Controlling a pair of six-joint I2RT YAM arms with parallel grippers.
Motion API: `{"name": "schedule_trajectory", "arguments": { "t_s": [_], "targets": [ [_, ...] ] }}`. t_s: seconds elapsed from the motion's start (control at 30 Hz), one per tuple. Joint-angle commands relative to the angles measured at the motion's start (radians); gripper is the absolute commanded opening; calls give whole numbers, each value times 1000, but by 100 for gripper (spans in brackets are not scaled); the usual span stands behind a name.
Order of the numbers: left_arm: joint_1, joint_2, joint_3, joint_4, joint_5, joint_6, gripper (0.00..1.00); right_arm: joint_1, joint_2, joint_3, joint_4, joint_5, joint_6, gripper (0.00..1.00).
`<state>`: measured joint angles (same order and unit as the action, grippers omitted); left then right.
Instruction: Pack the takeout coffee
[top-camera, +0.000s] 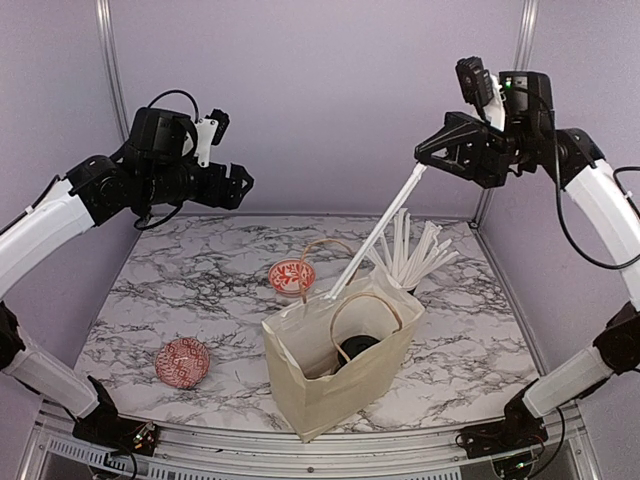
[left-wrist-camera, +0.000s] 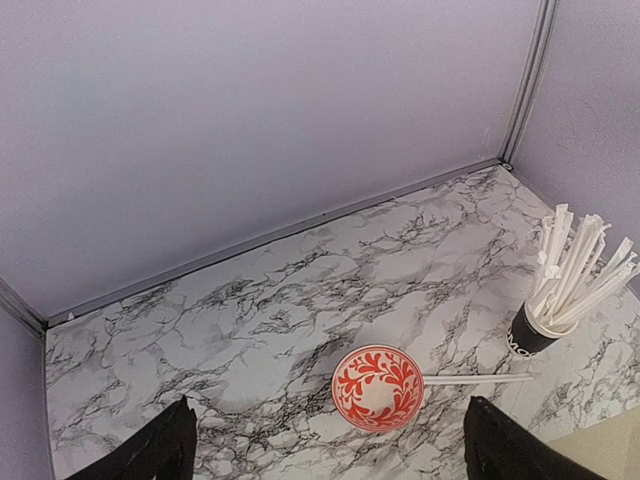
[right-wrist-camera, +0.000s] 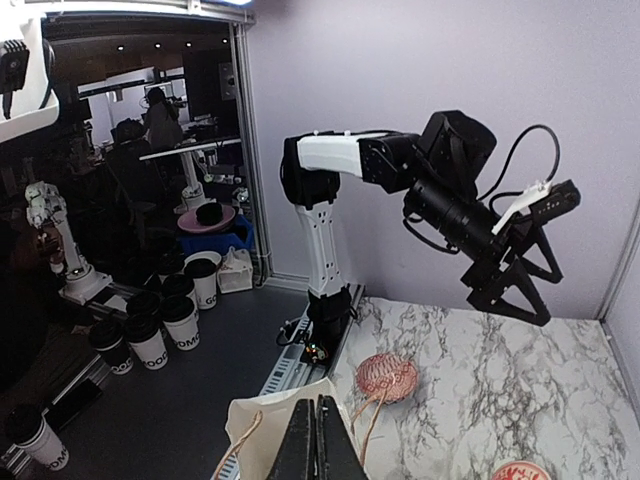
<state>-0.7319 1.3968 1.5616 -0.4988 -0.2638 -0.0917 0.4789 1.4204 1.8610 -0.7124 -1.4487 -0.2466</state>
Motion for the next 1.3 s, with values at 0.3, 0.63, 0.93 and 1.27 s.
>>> {"name": "schedule_trajectory", "arguments": {
  "t_s": [0.3,0.63,0.93,1.27],
  "targets": [
    [3,-53,-75,-7,-13,-20,94,311,27,-210,-167,354,-236,31],
    [18,-33,-97,-24,-110,-24,99,20,34,-61,-114,417,-215,60],
    [151,-104,-151,3,-261,-100,99,-369,-123,-391,336,925,111,99],
    [181,-212,-377,186,-366,-1,99,-435,-284,-708,480,1250,85,99]
  ]
}}
